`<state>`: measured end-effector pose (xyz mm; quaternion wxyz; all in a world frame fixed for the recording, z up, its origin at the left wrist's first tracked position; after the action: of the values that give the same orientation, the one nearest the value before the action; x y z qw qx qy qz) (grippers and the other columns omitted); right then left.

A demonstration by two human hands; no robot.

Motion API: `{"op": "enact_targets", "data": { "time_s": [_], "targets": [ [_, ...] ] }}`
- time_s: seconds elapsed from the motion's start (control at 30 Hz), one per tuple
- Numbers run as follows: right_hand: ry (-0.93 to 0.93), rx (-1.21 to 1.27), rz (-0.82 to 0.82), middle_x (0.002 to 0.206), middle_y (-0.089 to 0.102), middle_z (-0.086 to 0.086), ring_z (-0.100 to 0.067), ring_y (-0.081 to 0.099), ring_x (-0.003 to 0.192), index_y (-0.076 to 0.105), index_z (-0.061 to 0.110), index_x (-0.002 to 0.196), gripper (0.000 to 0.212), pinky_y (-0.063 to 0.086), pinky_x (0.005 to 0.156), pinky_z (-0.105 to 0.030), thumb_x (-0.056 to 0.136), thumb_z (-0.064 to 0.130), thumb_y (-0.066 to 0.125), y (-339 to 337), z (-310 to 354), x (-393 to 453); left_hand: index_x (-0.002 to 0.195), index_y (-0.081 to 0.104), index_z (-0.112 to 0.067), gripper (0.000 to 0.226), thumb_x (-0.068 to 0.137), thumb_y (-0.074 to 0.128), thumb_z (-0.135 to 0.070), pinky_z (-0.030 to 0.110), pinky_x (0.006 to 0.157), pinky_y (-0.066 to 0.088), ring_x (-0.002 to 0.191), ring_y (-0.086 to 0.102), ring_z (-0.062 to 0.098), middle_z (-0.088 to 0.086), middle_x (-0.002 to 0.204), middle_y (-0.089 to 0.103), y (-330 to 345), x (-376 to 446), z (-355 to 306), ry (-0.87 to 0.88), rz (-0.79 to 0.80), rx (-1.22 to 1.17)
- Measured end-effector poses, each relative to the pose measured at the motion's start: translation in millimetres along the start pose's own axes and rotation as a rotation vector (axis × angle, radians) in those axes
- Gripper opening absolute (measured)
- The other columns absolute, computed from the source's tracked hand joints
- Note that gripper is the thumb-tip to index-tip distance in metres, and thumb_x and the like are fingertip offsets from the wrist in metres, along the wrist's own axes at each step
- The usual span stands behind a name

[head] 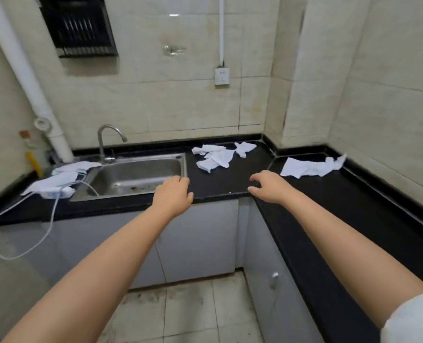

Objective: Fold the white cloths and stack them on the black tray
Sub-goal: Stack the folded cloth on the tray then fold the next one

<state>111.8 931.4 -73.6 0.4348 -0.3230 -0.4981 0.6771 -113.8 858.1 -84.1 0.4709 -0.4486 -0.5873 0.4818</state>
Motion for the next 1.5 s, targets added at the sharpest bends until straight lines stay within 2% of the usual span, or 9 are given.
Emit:
{"op": "enact_targets", "data": {
  "time_s": [0.4, 0.7, 1.0, 1.1, 1.2, 1.3, 1.4, 1.47, 1.5],
  "targets": [
    [0.119, 0.054, 0.169, 0.125, 0.059, -0.014, -0.028, 0.053, 0.117, 0.051, 0.006, 0.126, 0.041, 0.042, 0.097, -0.033, 0.090, 0.026, 0.051, 80.5, -49.3, 239.0, 0.126, 0.048, -0.008, 0.039, 0.092, 0.046, -0.027, 0.042, 0.096, 0.044, 0.120, 0.046, 0.030, 0.012, 0.129, 0.051, 95.3, 241.8, 61.9, 0.047, 0.091, -0.043],
    [0.271, 0.075, 0.187, 0.112, 0.061, -0.016, -0.031, 0.056, 0.104, 0.057, 0.002, 0.114, 0.033, 0.047, 0.088, -0.039, 0.089, 0.023, 0.050, 128.8, -68.9, 438.9, 0.126, 0.048, -0.010, 0.037, 0.093, 0.044, -0.028, 0.040, 0.093, 0.043, 0.117, 0.048, 0.028, 0.009, 0.126, 0.052, 183.5, 439.7, 97.7, 0.156, 0.218, -0.056],
    [0.405, 0.002, 0.155, 0.117, 0.052, -0.014, -0.031, 0.050, 0.110, 0.050, 0.007, 0.119, 0.040, 0.045, 0.088, -0.041, 0.088, 0.032, 0.054, 200.5, -94.7, 518.0, 0.129, 0.045, -0.014, 0.039, 0.094, 0.043, -0.030, 0.037, 0.098, 0.042, 0.119, 0.047, 0.025, 0.006, 0.130, 0.051, 255.6, 502.9, 108.7, 0.196, 0.352, -0.093],
    [0.414, -0.075, 0.090, 0.114, 0.053, -0.012, -0.029, 0.050, 0.107, 0.053, 0.007, 0.111, 0.036, 0.042, 0.086, -0.039, 0.089, 0.036, 0.052, 218.9, -92.0, 539.5, 0.129, 0.045, -0.015, 0.037, 0.095, 0.042, -0.030, 0.034, 0.097, 0.042, 0.119, 0.047, 0.023, 0.004, 0.130, 0.050, 262.5, 509.7, 111.8, 0.187, 0.362, -0.127],
    [0.414, -0.154, 0.061, 0.112, 0.055, -0.011, -0.028, 0.051, 0.102, 0.054, 0.007, 0.106, 0.026, 0.039, 0.083, -0.036, 0.091, 0.026, 0.045, 226.1, -96.3, 549.8, 0.128, 0.045, -0.014, 0.036, 0.095, 0.042, -0.029, 0.033, 0.096, 0.042, 0.118, 0.047, 0.022, 0.003, 0.130, 0.050, 264.5, 519.6, 108.5, 0.209, 0.362, -0.150],
    [0.331, -0.114, 0.026, 0.106, 0.058, -0.012, -0.030, 0.053, 0.099, 0.059, 0.003, 0.098, 0.023, 0.034, 0.076, -0.033, 0.091, 0.015, 0.041, 220.1, -105.1, 549.5, 0.135, 0.040, -0.014, 0.044, 0.094, 0.046, -0.029, 0.032, 0.098, 0.039, 0.123, 0.043, 0.022, 0.003, 0.135, 0.046, 265.7, 532.0, 95.1, 0.228, 0.348, -0.204],
    [0.149, 0.046, -0.047, 0.088, 0.061, -0.017, -0.035, 0.057, 0.087, 0.061, -0.001, 0.078, 0.022, 0.030, 0.068, -0.031, 0.089, 0.014, 0.049, 193.2, -108.4, 536.5, 0.139, 0.037, -0.013, 0.057, 0.089, 0.057, -0.032, 0.032, 0.105, 0.034, 0.130, 0.037, 0.022, 0.005, 0.141, 0.041, 270.9, 543.6, 68.7, 0.253, 0.307, -0.314],
    [0.063, 0.078, -0.030, 0.078, 0.060, -0.017, -0.034, 0.057, 0.076, 0.059, 0.000, 0.069, 0.027, 0.039, 0.065, -0.035, 0.086, 0.018, 0.049, 168.0, -109.4, 518.6, 0.132, 0.048, -0.010, 0.056, 0.083, 0.067, -0.028, 0.037, 0.103, 0.038, 0.126, 0.045, 0.027, 0.010, 0.136, 0.049, 271.1, 549.6, 44.9, 0.275, 0.242, -0.336],
    [0.039, 0.085, -0.011, 0.075, 0.059, -0.014, -0.032, 0.056, 0.073, 0.058, 0.002, 0.067, 0.031, 0.042, 0.065, -0.037, 0.085, 0.024, 0.044, 154.2, -109.5, 507.4, 0.120, 0.059, -0.009, 0.047, 0.077, 0.073, -0.022, 0.040, 0.094, 0.046, 0.113, 0.057, 0.030, 0.012, 0.123, 0.060, 270.8, 552.5, 31.9, 0.318, 0.167, -0.357]
  ]
}}
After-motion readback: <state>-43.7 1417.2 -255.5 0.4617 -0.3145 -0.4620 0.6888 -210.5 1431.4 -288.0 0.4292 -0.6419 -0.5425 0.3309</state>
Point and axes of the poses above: each hand's wrist, its own x-axis towards the middle knuckle, its own y-axis out of the palm, z = x × y, the point moved 1 cm from there along x, towards the middle knuckle
